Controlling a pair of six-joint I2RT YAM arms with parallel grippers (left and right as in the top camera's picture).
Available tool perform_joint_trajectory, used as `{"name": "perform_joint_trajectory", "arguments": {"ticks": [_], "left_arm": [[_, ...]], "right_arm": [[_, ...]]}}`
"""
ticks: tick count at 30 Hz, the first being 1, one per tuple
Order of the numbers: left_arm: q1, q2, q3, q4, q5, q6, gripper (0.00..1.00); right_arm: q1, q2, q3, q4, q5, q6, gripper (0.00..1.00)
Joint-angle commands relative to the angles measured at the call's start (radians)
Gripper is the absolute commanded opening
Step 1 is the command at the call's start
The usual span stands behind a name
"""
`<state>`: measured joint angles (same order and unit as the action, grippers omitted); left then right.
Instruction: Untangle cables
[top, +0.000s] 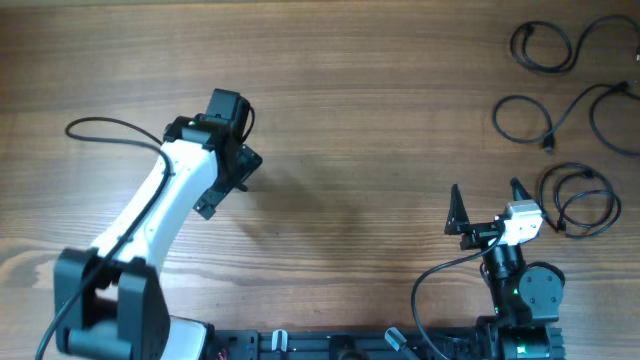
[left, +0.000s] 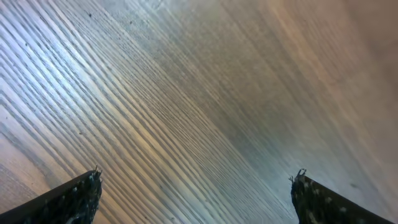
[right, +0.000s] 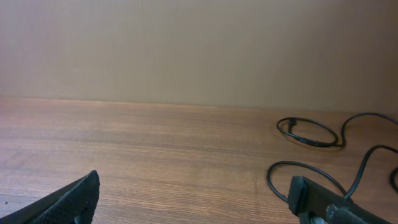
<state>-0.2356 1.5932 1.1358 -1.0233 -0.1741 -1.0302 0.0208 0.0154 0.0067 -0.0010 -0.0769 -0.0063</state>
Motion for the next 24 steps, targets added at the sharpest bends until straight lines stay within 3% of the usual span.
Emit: {"name": "perform_joint_trajectory", "arguments": {"ticks": [1,9,15,21,22,24], "left_arm": [[0.004,-0.093,-0.005,-0.003,-0.010,0.039,1.00],[0.004,-0.309,-0.007,-0.142,-0.098,0.085,1.00],[0.004,-0.532,-0.014,-0.145,-0.103,0.273,1.00],[0.005,-0.832,-0.193,-0.084,-0.096,0.295,1.00],[0.005,-0.881,-0.223,-0.067,-0.087,0.319,1.00],[0.005,-0.973,-0.268,0.006,0.010,0.509,1.00]], "right_arm": [[0.004,-0.012,-0.002,0.002,0.014,-0.017,1.00],[0.004,-0.012,-0.002,0.002,0.014,-0.017,1.00],[0.004,-0.012,-0.002,0.001,0.014,-0.017,1.00],[0.004,-0.012,-0.002,0.002,0.014,-0.017,1.00],[0.004,-0.012,-0.002,0.001,0.014,-0.017,1.00],[0.004,-0.012,-0.002,0.002,0.014,-0.017,1.00]]}}
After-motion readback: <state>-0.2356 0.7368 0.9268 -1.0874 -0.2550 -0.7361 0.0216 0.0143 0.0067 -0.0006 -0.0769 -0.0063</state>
